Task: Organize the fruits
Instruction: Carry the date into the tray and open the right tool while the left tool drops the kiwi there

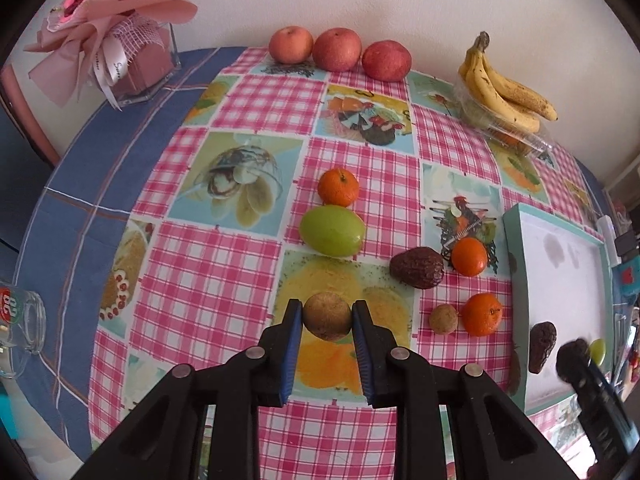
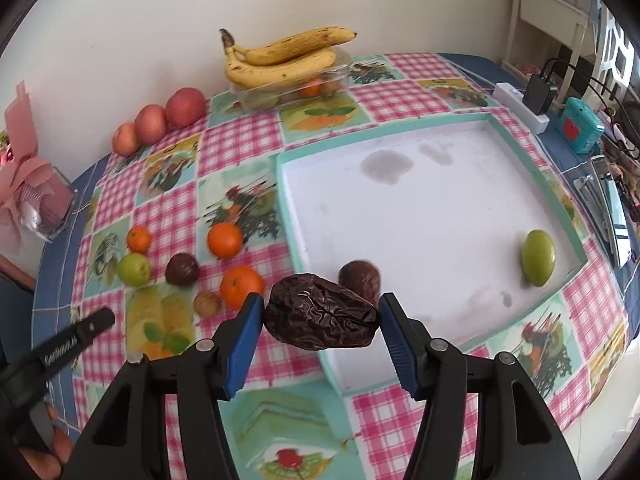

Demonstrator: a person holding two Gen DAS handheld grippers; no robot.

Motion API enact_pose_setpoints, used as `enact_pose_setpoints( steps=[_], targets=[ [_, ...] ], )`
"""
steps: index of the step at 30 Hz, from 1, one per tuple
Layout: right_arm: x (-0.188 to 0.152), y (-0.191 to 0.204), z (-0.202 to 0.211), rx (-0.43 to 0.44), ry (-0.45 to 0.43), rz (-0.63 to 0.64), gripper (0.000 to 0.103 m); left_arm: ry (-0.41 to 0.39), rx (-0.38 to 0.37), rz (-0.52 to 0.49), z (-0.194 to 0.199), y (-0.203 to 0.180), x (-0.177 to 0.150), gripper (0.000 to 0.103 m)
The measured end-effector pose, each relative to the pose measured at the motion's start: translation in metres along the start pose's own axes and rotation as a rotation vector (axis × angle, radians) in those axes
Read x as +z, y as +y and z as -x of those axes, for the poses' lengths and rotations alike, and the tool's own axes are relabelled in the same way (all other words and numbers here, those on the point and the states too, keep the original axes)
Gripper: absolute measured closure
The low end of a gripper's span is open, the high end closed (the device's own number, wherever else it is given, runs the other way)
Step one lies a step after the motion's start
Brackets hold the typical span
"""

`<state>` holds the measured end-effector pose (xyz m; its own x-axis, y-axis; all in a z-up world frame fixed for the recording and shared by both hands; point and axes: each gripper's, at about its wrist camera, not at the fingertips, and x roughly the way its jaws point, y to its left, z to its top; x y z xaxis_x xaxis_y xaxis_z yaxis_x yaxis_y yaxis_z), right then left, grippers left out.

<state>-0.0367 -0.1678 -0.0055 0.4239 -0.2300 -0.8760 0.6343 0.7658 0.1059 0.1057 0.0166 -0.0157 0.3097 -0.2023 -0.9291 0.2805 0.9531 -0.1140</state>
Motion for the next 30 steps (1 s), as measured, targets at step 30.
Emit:
enact_pose_setpoints(
  steps=[30],
  targets=[
    [0.066,-0.115,-0.033,-0.11,0.05,-0.183,0.042,0.024,-0.025,-0.237,-0.014,-0.137,-0.005,0.076]
  ],
)
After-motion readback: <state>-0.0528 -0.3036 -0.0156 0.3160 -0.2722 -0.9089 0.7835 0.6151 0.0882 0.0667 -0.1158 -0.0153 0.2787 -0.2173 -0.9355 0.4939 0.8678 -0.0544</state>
